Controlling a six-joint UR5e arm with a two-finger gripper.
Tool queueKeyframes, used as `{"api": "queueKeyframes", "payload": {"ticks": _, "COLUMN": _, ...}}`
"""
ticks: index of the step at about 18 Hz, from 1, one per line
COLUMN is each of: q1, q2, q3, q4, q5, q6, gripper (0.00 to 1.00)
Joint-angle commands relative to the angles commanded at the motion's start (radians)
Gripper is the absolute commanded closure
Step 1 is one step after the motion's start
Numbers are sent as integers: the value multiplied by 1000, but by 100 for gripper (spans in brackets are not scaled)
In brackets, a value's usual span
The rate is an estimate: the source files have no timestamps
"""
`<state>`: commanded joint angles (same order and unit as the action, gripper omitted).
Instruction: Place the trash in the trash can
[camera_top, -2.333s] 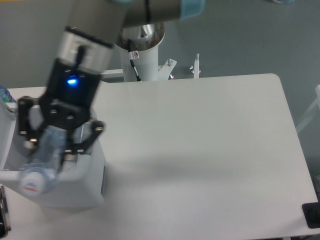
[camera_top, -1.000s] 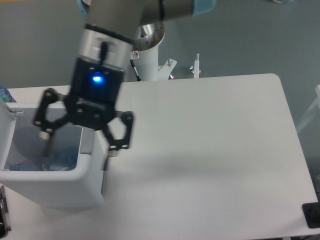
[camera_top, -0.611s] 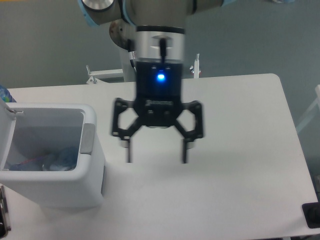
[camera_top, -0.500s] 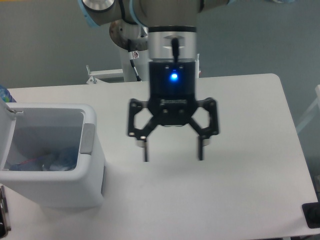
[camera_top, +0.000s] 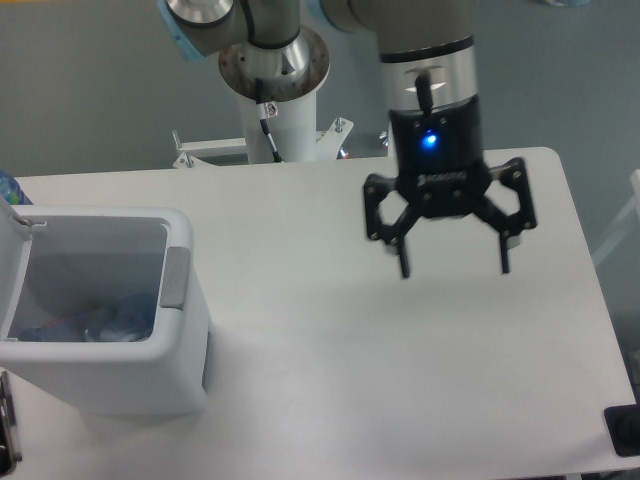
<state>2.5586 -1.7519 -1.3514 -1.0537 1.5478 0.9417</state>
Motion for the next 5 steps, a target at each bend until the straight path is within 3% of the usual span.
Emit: {"api": "queueKeyframes", "payload": {"ticks": 5, "q1": 15, "q2": 22, "q3": -2, "q4": -31, "q5": -2, "q6": -11, "gripper": 0}}
